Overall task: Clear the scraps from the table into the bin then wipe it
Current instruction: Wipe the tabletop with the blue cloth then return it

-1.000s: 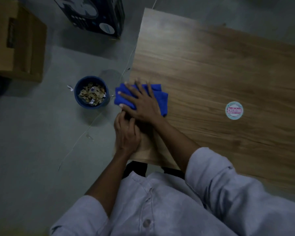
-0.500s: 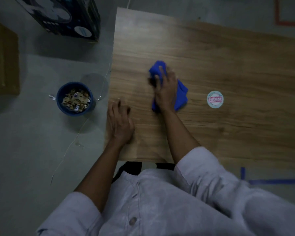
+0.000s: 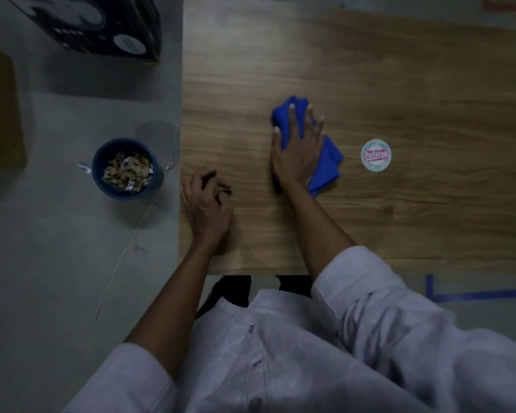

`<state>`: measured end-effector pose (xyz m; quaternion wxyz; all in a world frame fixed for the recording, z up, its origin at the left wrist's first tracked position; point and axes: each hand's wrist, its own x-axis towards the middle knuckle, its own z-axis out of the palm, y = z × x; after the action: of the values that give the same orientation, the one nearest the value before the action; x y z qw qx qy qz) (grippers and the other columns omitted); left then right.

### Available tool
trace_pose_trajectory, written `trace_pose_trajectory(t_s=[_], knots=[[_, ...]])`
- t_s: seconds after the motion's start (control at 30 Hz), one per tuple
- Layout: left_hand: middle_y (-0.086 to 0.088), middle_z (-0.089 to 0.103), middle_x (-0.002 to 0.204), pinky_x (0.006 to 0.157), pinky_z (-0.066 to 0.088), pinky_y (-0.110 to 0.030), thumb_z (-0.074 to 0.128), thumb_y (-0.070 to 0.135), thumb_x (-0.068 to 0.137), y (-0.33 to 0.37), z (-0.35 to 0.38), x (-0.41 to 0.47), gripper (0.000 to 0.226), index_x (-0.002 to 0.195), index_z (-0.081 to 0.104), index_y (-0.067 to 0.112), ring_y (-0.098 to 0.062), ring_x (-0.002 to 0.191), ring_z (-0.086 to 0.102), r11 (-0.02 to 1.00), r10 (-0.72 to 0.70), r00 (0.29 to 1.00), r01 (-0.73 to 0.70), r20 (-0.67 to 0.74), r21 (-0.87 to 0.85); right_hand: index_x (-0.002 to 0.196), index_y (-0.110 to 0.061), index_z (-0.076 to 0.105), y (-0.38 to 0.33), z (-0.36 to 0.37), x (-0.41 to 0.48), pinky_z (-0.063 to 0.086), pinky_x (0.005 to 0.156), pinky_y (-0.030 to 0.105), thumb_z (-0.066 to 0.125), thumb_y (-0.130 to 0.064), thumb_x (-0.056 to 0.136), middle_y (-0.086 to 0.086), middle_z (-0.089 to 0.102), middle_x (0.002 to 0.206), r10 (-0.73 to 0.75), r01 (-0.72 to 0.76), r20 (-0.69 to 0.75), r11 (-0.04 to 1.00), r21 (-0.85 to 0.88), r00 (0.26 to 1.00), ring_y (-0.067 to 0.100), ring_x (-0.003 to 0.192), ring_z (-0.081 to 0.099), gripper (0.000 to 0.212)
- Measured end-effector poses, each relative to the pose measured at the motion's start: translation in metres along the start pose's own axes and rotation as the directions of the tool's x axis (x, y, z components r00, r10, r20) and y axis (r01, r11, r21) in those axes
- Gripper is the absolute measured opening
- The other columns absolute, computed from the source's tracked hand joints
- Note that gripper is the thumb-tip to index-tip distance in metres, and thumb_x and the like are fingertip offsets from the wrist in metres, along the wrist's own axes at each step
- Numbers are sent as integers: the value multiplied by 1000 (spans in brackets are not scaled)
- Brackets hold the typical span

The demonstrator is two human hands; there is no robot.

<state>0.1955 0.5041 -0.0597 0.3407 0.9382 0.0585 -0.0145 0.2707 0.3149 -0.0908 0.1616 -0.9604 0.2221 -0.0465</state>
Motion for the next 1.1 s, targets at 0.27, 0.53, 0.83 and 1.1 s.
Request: trace_pose_trajectory(t_s=[0.27,0.53,0.83,1.1], knots=[[-8,68,92,82,46,-43,54,6,77,8,-13,10,20,87,70,11,-33,96,58,987,-100,993,91,-58,-134,149,-19,53,-31,-14,-22,27,124,48,60,-3,88,12,41,160,-498,350,222,803,483,838,39,151,31,63],[8,68,91,78,41,-26,51,6,83,-8,-22,0,23,91,70,14,-21,96,55,954,-181,979,151,-95,-259,161,-37,27,-54,8,-21,3,126,57,31,-58,104,-1,16,171,-95,100,149,995,-28,984,37,157,10,61],[-8,58,69,75,41,-32,50,-12,74,-6,-30,-9,21,67,58,6,-22,78,48,961,-94,925,-13,-369,-276,154,-26,46,-89,12,-81,16,126,52,53,-30,99,8,31,166,-722,623,398,690,368,565,42,154,20,56],[5,58,79,74,44,-40,50,-5,80,-19,-28,-20,28,76,60,21,-20,89,50,943,-196,942,105,-272,-315,151,-14,48,-87,-41,1,36,116,39,56,-42,102,9,52,152,-422,284,295,866,412,857,28,139,48,58]])
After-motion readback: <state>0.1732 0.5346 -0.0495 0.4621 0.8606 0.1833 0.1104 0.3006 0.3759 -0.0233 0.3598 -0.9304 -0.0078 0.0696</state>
